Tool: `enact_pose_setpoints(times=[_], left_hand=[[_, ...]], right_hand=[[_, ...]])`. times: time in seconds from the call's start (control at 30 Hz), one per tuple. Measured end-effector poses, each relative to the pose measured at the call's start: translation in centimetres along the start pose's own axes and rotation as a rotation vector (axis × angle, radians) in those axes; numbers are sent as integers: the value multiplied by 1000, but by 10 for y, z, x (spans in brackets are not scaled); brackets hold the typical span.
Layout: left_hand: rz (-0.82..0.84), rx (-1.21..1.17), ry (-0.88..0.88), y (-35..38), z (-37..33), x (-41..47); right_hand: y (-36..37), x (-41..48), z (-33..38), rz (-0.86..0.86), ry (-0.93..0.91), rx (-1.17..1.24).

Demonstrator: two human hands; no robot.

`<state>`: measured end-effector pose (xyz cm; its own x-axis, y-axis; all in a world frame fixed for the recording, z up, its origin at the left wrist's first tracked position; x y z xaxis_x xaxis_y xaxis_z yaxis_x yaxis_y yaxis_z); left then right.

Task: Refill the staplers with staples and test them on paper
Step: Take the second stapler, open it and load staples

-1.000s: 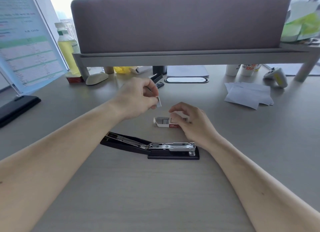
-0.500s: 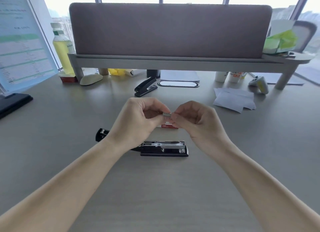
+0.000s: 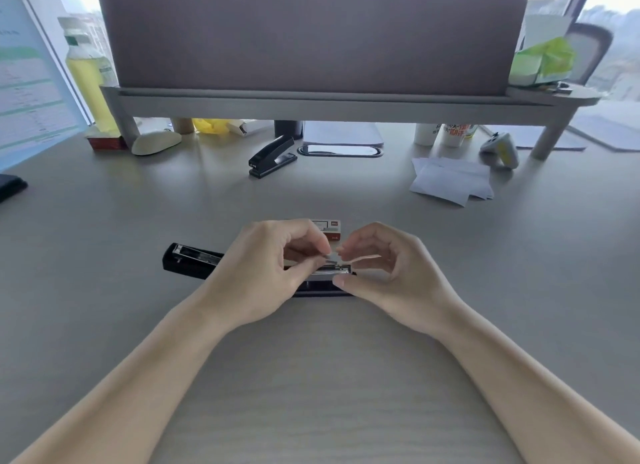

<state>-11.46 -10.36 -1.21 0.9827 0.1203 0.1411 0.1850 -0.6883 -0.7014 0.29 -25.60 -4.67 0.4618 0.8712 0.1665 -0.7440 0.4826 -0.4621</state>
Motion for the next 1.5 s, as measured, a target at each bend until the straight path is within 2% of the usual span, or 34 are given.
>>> enact_pose_setpoints(times=[0.27, 0.63, 0.97, 1.13, 1.5], left_hand=[[14, 86, 78, 6, -7, -7], [-47, 57, 64, 3, -5, -9], [-29, 131, 90, 5, -8, -9], [-78, 152, 108, 3, -8, -12], [-42, 175, 123, 6, -8, -12]], right_hand=[[3, 1, 0, 17, 48, -61], [4, -1, 1, 6, 61, -89], [4, -1, 0, 2, 60, -103], [4, 0, 0, 2, 63, -113], [5, -1, -2, 8, 61, -92]])
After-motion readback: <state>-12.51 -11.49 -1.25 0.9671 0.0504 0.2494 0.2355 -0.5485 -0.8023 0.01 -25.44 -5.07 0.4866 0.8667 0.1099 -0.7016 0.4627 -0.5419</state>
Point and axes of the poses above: each hand's wrist, its own x-axis towards the middle knuckle, its own y-axis out of the palm, z = x × y, the point moved 5 cm from there along x, towards the middle knuckle, and after that the axes turned 15 degrees about z, right-handed, at the moved point
